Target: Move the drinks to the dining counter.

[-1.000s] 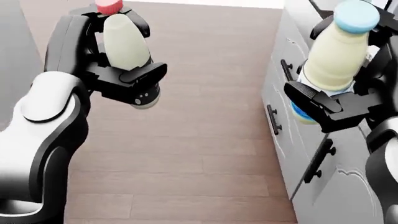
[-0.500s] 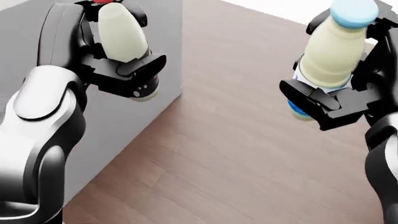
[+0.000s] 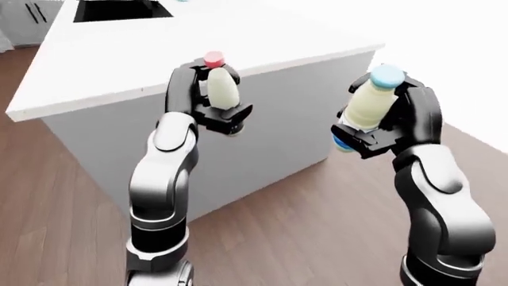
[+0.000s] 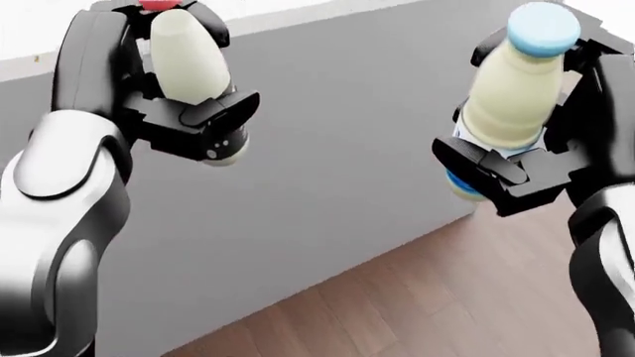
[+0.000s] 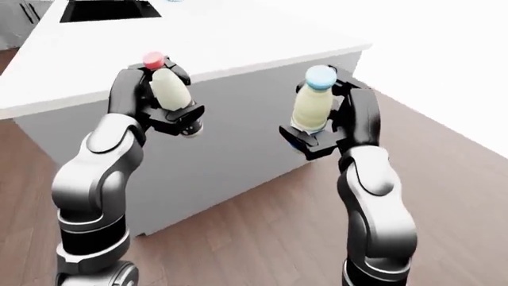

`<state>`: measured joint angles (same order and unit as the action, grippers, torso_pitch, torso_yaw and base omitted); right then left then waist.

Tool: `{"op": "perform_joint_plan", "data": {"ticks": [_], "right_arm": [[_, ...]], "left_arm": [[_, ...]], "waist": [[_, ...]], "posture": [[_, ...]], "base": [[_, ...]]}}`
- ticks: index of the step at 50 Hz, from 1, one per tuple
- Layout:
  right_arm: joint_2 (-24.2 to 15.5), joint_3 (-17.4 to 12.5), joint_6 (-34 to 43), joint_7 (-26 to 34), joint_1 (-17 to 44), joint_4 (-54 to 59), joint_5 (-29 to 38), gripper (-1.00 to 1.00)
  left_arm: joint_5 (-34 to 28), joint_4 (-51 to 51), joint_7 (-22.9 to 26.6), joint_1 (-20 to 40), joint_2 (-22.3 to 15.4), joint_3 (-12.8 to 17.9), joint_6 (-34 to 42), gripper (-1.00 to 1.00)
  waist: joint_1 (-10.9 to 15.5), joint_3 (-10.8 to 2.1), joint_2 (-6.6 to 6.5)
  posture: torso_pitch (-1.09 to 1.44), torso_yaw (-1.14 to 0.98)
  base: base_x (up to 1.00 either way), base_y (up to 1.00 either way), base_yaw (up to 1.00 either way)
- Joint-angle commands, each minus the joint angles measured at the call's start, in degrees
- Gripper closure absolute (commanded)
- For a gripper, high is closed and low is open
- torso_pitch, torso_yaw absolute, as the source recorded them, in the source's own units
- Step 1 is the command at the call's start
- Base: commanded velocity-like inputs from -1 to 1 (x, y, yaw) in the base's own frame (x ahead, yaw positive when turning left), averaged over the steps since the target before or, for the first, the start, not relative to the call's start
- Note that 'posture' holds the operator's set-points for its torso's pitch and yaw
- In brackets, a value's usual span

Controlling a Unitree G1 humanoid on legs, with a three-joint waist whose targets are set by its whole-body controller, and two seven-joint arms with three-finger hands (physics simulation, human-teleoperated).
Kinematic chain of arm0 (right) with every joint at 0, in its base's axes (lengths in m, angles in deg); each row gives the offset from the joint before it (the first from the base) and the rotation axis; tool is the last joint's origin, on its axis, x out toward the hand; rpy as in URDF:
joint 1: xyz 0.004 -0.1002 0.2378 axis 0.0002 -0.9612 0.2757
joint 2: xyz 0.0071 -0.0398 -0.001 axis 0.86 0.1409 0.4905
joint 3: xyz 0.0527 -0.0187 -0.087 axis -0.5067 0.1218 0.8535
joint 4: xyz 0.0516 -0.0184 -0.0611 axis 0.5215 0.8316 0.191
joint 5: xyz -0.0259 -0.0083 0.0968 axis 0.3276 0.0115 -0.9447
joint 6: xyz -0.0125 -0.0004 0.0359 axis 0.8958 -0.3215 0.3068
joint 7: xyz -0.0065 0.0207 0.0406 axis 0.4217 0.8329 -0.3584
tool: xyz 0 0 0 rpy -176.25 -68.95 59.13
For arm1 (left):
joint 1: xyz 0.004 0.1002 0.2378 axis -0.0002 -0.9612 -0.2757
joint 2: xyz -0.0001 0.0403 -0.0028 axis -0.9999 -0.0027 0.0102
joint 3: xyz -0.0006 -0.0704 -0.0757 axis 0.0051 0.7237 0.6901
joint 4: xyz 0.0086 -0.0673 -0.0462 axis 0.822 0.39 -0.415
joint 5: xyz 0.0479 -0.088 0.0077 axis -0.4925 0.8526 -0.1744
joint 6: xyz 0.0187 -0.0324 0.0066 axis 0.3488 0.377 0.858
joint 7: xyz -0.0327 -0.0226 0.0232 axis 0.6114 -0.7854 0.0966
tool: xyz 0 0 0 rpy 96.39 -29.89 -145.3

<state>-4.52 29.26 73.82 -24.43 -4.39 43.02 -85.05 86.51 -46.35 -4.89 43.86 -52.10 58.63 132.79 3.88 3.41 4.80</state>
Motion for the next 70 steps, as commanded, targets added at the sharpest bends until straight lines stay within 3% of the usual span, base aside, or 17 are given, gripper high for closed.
{"op": "perform_joint_plan", "data": {"ticks": [1, 2, 3, 4, 7, 14, 18, 20, 22, 26, 30, 39, 43, 44, 63, 64, 70], "right_arm": [[-0.6, -0.9, -2.3, -0.4, 1.5, -1.7, 0.4, 1.0], [-0.7, -0.9, -2.1, -0.4, 1.5, -1.8, 0.4, 1.0], [-0.7, -0.9, -1.9, -0.4, 1.7, -1.9, 0.4, 1.0], [-0.7, -0.8, -1.7, -0.4, 1.9, -2.0, 0.5, 1.0], [-0.6, -0.8, -2.2, -0.2, 1.5, -1.8, 0.7, 1.0], [-0.6, -0.9, -2.3, 0.3, 1.4, -1.9, 1.1, 1.0], [-0.4, -0.8, -2.3, 0.3, 1.2, -2.1, 1.2, 1.0], [-0.4, -0.9, -2.3, 0.4, 1.2, -2.1, 1.2, 1.0], [-0.5, -0.9, -1.8, 0.3, 1.3, -2.5, 1.1, 1.0], [-0.6, -1.0, -2.0, 0.4, 1.5, -2.1, 1.2, 1.0], [-0.5, -0.8, -2.4, 0.5, 1.3, -1.8, 1.3, 1.0], [-0.8, -1.9, -1.4, 0.0, 1.8, -2.7, 0.7, 1.0], [-1.6, -2.3, 0.1, -0.4, 2.5, -3.6, -0.3, 1.0], [-1.9, -2.6, 0.6, -0.5, 2.8, -3.7, -0.5, 1.0], [-7.9, -3.0, 8.8, -1.6, 15.6, 2.9, -6.6, 1.0], [-7.7, -2.8, 8.5, -1.6, 15.2, 3.0, -6.6, 1.0], [-7.4, -2.6, 7.8, -2.0, 14.8, 3.1, -6.6, 1.0]], "left_arm": [[0.0, -1.4, 0.2, 1.7, 0.0, -0.1, -1.6, 1.0], [-0.1, -1.5, 0.3, 1.8, 0.0, -0.1, -1.4, 1.0], [-0.1, -1.7, 0.4, 1.9, 0.0, -0.1, -1.1, 1.0], [-0.1, -1.7, 0.5, 2.0, 0.1, 0.0, -1.1, 1.0], [-0.2, -1.6, 0.5, 1.9, 0.2, -0.1, -1.1, 1.0], [-0.2, -1.7, 0.5, 1.6, 0.4, -0.1, -1.4, 1.0], [-0.2, -2.4, 0.4, 1.3, 0.4, 0.0, -0.9, 1.0], [-0.1, -2.4, 0.4, 1.4, 0.4, 0.1, -0.9, 1.0], [-0.1, -2.5, 0.3, 1.4, 0.4, 0.0, -0.9, 1.0], [-0.1, -2.4, 0.3, 1.3, 0.4, 0.1, -1.1, 1.0], [0.0, -2.4, 0.3, 1.2, 0.3, 0.1, -1.1, 1.0], [-0.1, -2.3, 0.8, 2.4, -0.6, 0.3, -0.3, 1.0], [-0.7, -2.5, 1.5, 3.9, -1.2, 0.1, 1.1, 1.0], [-0.9, -2.4, 1.8, 4.2, -1.3, 0.0, 1.2, 1.0], [-2.6, 8.8, 7.3, 16.4, -3.8, 0.6, 0.9, 1.0], [-2.8, 8.9, 7.3, 16.5, -3.9, 0.6, 1.0, 1.0], [-3.3, 8.8, 7.8, 16.2, -3.6, 0.3, 0.7, 1.0]], "waist": [[-0.3, -1.12, 0.74], [-0.7, -1.79, 2.94], [-0.9, -2.76, 2.86], [-1.4, -0.9, 1.7], [-1.6, -1.92, 1.19], [-2.6, -2.2, -2.58], [-2.2, -4.24, -6.92], [-1.8, -1.64, -6.79], [-0.7, -2.65, -5.25], [-0.5, -1.63, -2.56], [-1.1, -1.92, 3.0], [-3.0, -1.3, -0.97], [-3.9, -2.0, -6.54], [-4.2, -1.68, -4.34], [-3.9, -1.89, -3.19], [-3.8, -2.94, -3.32], [-3.0, -1.72, -3.84]], "posture": [[0.0, 0.0], [0.0, 0.0], [0.0, 0.0], [0.0, 0.0], [0.0, 0.0], [0.0, 0.0], [0.0, 0.0], [0.0, 0.0], [0.0, 0.0], [0.0, 0.0], [0.0, 0.0], [0.0, 0.0], [0.0, 0.0], [0.0, 0.0], [0.0, 0.0], [0.0, 0.0], [0.0, 0.0]], "base": [[0.29, 0.0, 1.0], [0.28, 0.0, 1.0], [0.29, 0.0, 1.0], [0.29, 0.0, 1.0], [0.29, 0.0, 1.0], [0.27, 0.0, 1.0], [0.24, 0.0, 1.0], [0.25, 0.0, 1.0], [0.24, 0.0, 1.0], [0.24, 0.0, 1.0], [0.24, 0.0, 1.0], [0.1, 0.0, 0.44], [0.0, 0.0, 0.0], [0.0, 0.0, 0.0], [0.0, 0.0, 0.0], [0.08, 0.0, 0.0], [0.11, 0.0, 0.0]]}}
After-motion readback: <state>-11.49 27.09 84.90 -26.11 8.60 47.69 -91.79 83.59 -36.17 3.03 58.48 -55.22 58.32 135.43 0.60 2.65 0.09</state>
